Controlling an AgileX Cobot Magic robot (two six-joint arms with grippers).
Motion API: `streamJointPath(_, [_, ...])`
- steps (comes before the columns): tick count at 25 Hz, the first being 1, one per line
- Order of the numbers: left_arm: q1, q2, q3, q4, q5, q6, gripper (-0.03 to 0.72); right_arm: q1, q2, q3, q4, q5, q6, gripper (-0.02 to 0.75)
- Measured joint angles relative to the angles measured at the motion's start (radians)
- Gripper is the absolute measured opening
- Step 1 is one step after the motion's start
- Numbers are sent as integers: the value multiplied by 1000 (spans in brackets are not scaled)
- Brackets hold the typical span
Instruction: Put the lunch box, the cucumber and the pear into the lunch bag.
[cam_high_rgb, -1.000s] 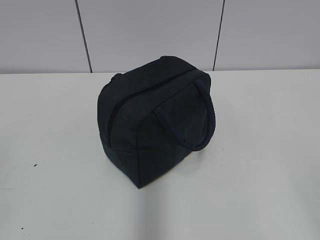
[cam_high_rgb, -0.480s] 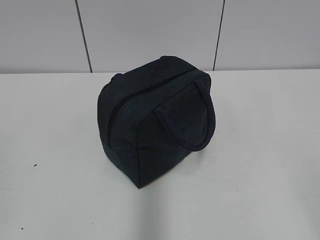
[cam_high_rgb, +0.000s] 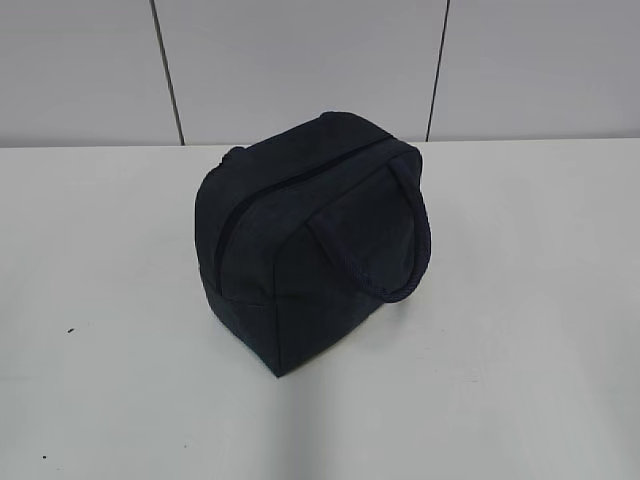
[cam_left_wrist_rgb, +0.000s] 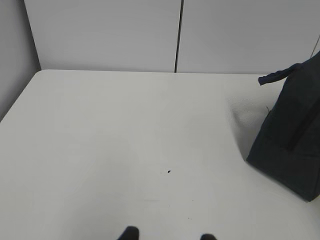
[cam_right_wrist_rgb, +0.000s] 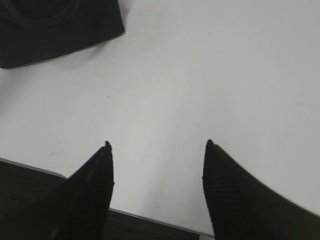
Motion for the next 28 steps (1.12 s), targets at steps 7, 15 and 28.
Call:
streamJointPath(7, [0, 0, 0, 0, 0, 0, 238, 0, 0, 0, 0, 0, 0, 447])
streamJointPath(15, [0, 0, 0, 0, 0, 0, 238, 0, 0, 0, 0, 0, 0, 447])
streamJointPath(28, [0, 0, 0, 0, 0, 0, 238, 0, 0, 0, 0, -1, 0, 447])
